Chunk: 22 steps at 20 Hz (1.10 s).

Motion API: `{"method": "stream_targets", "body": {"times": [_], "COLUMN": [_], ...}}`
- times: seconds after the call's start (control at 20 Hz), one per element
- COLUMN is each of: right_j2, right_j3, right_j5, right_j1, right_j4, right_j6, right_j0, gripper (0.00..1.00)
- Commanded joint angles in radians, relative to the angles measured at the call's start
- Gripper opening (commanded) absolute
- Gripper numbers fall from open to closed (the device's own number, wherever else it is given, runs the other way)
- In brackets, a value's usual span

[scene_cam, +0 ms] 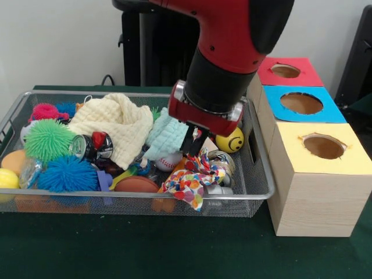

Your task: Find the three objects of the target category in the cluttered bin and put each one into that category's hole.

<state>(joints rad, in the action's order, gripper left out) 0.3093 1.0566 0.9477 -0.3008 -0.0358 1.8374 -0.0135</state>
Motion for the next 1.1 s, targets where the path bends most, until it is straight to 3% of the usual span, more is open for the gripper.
{"method": "stream_targets", "body": {"times": [0.05, 0.35, 0.9, 0.95, 1.1], "right_j2": [-0.036, -0.047, -0.053, -0.051, -0.048], "right_j3": [-0.076, -0.084, -0.066, -0.064, -0.062], "right_j5": [-0.07, -0.031, -0.08, -0.09, -0.093], "right_j1": [0.09, 0.081, 0.08, 0.08, 0.079], "right_j4": [0.007, -0.031, -0.037, -0.032, -0.033], "right_j6": [0.177, 0.198, 0.197, 0.195, 0.203], "right_j0": [-0.035, -0.024, -0.019, -0.017, -0.015], "gripper": [0.0, 0.0, 0.0, 1.0, 1.0]}}
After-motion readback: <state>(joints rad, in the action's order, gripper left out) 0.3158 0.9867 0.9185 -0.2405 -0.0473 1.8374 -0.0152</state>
